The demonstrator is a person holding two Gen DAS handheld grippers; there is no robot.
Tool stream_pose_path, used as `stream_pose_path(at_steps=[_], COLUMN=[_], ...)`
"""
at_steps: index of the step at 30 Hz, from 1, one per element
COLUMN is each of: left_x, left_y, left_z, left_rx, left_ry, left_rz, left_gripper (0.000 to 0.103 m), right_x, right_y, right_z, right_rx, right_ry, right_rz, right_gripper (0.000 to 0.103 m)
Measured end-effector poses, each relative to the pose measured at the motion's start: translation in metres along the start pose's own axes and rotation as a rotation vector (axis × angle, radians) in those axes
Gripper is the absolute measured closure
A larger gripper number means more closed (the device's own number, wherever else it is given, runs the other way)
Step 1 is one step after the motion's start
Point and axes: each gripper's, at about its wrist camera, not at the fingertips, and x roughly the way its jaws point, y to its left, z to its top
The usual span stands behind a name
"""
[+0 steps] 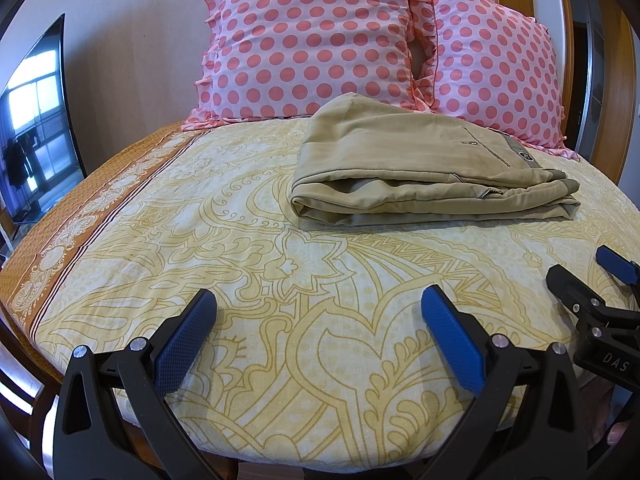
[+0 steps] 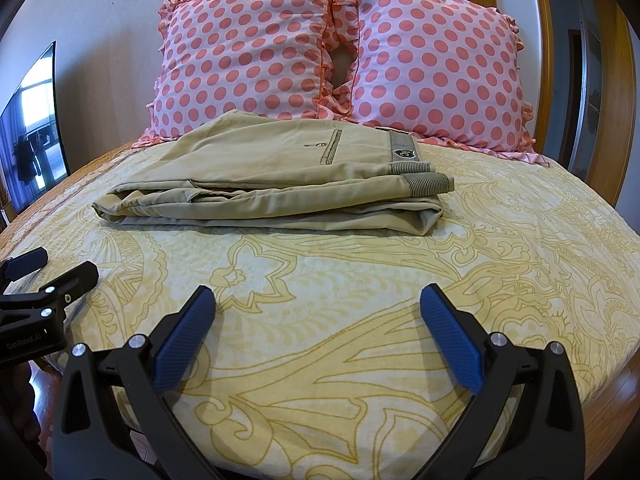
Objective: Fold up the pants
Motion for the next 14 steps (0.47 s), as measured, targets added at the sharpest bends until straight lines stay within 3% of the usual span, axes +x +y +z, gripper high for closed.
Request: stream_pose_path(at_steps=[14], left_x=[-0.0018], left_y=[0.0002], left_z=[0.0038], left_rx=[-0.002], left_ry=[-0.011], left_rz=[-0.001], left_gripper=[0.001], right_x=[0.0011], right_y=[0.0003], right_z=[-0.0011], right_rx=[0.001], right_ry=[-0.002], right_rz=[-0.001], right_gripper=[0.002])
